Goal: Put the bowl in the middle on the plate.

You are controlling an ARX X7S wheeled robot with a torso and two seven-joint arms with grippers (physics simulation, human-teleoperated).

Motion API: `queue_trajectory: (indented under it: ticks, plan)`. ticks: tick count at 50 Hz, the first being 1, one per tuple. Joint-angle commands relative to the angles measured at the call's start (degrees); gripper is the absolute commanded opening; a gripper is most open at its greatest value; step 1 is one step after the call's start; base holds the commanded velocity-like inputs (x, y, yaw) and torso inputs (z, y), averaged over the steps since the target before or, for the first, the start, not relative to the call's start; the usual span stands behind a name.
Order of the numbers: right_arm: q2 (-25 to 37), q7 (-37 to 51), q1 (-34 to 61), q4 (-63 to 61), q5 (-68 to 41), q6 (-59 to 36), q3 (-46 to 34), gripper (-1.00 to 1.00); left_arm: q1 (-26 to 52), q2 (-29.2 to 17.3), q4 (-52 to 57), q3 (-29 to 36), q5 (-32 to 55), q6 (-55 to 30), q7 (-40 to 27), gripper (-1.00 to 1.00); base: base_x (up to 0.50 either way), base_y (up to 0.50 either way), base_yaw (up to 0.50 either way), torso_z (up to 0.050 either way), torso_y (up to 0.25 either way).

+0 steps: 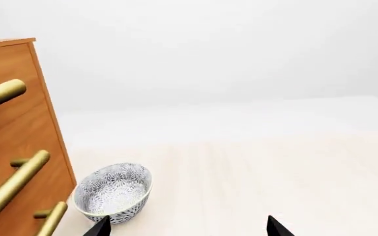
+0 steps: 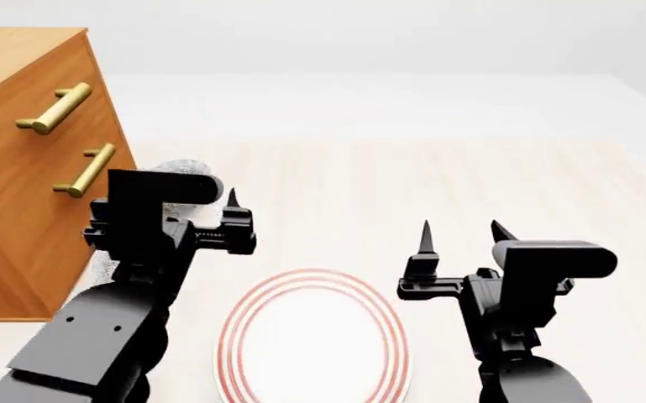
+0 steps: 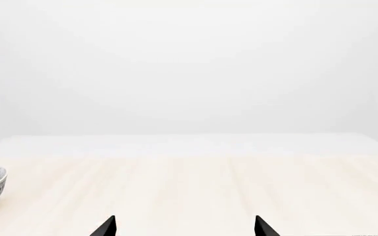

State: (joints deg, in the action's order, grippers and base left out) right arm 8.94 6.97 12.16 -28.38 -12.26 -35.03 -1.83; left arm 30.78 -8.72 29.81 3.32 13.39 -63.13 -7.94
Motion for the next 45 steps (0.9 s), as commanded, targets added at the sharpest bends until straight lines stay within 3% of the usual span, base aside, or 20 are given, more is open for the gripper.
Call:
queue_trajectory:
  ticks: [1,11,20,26,33,45]
  plan:
    - [0.16,0.39,-0.65,0.33,-0.59,1.13,-0.02,1.00,16.07,-1.73,-8.58,1.47,2.58,-15.66,1.04,1.00,0.00,0.00,0.00,0.000,0.000]
    - [0.61,0.93,-0.67,-0.26,-0.98,0.98,-0.06,1.00,23.48,-1.60,-26.05,6.32,0.52,-15.72,1.07,1.00,0.00,0.00,0.00,0.000,0.000]
    - [0.72,1.09,-0.99,0.85,-1.23,2.13,-0.23,1.00,33.41,-2.46,-37.36,11.20,1.46,-23.18,4.02,1.00,0.00,0.00,0.00,0.000,0.000]
    - [0.97,1.30,-0.96,0.90,-1.35,2.12,-0.49,1.00,36.80,-2.75,-41.77,12.42,2.67,-26.33,5.03,1.00,0.00,0.00,0.00,0.000,0.000]
    - [1.20,1.58,-1.29,0.90,-1.53,2.51,-0.55,1.00,38.59,-5.70,-45.15,18.69,8.63,-26.73,2.54,1.00,0.00,0.00,0.00,0.000,0.000]
    - [1.47,2.05,-0.99,1.12,-2.04,2.37,-0.73,1.00,40.76,-6.44,-52.01,20.76,12.43,-25.09,0.35,1.00,0.00,0.00,0.00,0.000,0.000]
